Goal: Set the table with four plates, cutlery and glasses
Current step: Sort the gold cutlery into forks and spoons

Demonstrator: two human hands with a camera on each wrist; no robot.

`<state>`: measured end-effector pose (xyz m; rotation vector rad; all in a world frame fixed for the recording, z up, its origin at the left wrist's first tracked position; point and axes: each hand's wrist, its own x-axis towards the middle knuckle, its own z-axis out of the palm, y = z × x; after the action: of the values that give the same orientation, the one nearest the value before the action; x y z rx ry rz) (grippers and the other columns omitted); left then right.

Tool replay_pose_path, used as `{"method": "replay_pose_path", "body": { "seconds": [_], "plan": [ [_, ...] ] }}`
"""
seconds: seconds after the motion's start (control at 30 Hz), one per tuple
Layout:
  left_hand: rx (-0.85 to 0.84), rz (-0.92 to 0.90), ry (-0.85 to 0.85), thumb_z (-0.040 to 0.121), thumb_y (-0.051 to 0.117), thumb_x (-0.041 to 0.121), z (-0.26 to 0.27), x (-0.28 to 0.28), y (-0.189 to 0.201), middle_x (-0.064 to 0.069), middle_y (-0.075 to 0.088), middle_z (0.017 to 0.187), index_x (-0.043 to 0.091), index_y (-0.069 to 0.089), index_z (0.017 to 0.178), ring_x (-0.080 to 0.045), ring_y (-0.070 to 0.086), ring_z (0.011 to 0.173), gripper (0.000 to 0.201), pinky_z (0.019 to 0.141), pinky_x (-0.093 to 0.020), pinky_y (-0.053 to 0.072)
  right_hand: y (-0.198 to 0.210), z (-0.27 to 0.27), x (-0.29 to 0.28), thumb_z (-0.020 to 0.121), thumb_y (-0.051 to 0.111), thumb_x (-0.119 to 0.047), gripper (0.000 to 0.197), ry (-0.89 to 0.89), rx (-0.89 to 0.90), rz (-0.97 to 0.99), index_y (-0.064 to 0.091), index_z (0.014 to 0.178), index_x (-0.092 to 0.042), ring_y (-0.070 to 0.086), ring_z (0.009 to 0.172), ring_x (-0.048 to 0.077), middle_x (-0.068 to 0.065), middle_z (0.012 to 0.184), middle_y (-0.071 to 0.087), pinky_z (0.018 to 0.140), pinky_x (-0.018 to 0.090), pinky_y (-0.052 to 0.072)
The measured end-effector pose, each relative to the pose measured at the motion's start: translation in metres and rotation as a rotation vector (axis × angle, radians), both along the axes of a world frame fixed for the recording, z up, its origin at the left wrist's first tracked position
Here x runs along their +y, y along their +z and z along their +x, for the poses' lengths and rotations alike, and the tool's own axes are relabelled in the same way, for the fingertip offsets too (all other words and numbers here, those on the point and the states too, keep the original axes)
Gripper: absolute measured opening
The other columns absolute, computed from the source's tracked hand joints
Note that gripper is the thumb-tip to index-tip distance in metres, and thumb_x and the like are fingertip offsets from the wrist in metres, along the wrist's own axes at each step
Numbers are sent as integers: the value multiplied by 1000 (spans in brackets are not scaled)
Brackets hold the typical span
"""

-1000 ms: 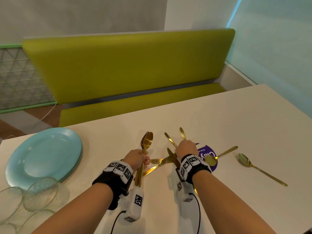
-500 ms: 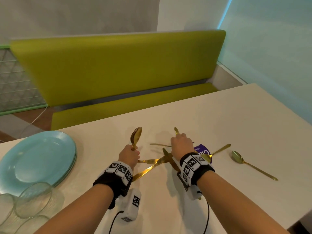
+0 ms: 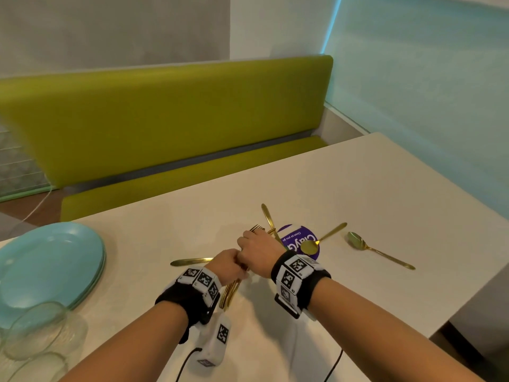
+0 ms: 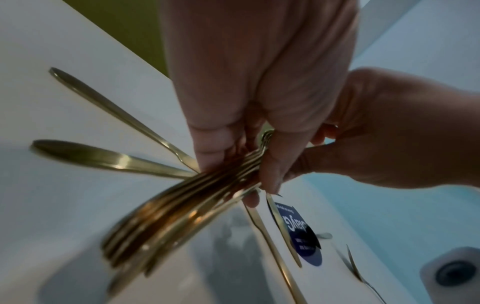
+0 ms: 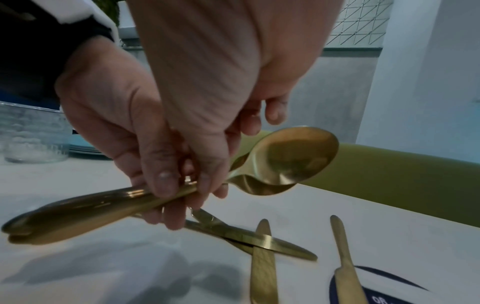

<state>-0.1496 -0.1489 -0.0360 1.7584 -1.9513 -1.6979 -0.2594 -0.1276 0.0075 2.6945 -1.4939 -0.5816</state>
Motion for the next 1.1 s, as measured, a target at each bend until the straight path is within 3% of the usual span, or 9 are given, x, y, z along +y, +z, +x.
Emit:
{"method": "replay_pose_path", "body": {
  "seconds": [0.13,0.23,0.4,0.5,0.63,0.73,0.87,0.97,1.1],
  "plan": [
    [-23,-72,-23,74,68,5,-14,12,4,-16,69,102,2,64,104,-30,65,96,30,92,-42,52,-3,-8,7,92,53,-24,24,9,-25,-8,69,108,-15,50,108,25,6,107,60,89,37,38],
    [-9,-104,-4,76,67,3,-21,15,3,-12,66,92,2,64,102,-25,63,86,26,90,-39,53,-7,-17,11,92,53,-24,23,3,-46,-30,69,106,-16,52,105,25,5,104,62,88,37,39],
    [14,-97,9,77,69,4,-29,14,0,-9,68,94,8,63,95,-24,64,91,18,91,-35,52,-15,-33,16,92,55,-26,28,-38,-81,-38,63,118,-18,54,108,25,5,108,62,94,38,39],
    [86,-27,97,76,70,-1,-34,11,-4,-6,67,94,12,63,90,-22,64,94,20,93,-36,51,-15,-48,18,95,51,-23,26,-135,-232,-63,62,118,-17,56,102,24,7,105,62,95,36,37],
    [227,61,274,81,62,-7,-39,7,-8,-4,62,77,11,59,80,-14,59,70,18,70,-24,51,-22,-80,18,96,47,-27,30,-408,-411,-104,61,120,-17,56,105,22,3,113,61,93,32,36],
    [280,99,405,91,56,7,-45,3,-8,-6,63,76,7,60,88,-14,60,68,6,72,-26,53,-32,-113,16,97,44,-28,34,-648,-356,-135,53,128,-18,56,108,20,2,121,57,94,31,41],
    [298,111,459,95,50,13,-50,-3,-14,-6,62,75,7,59,85,-15,60,65,15,69,-26,53,-47,-150,17,95,44,-18,32,-906,-182,-62,50,127,-14,58,106,24,6,122,53,90,34,46],
    [301,138,433,95,49,9,-54,-5,-16,-7,60,74,9,57,82,-15,59,65,16,67,-25,52,-58,-159,17,96,39,-12,35,-949,-159,-15,45,130,-15,59,108,26,8,125,52,92,37,48],
    [299,172,419,94,49,6,-57,-7,-20,-8,62,77,10,59,83,-16,60,69,16,77,-30,54,-70,-162,15,99,35,-19,34,-876,-103,22,50,130,-21,57,113,25,6,124,53,101,40,41]
  ]
}}
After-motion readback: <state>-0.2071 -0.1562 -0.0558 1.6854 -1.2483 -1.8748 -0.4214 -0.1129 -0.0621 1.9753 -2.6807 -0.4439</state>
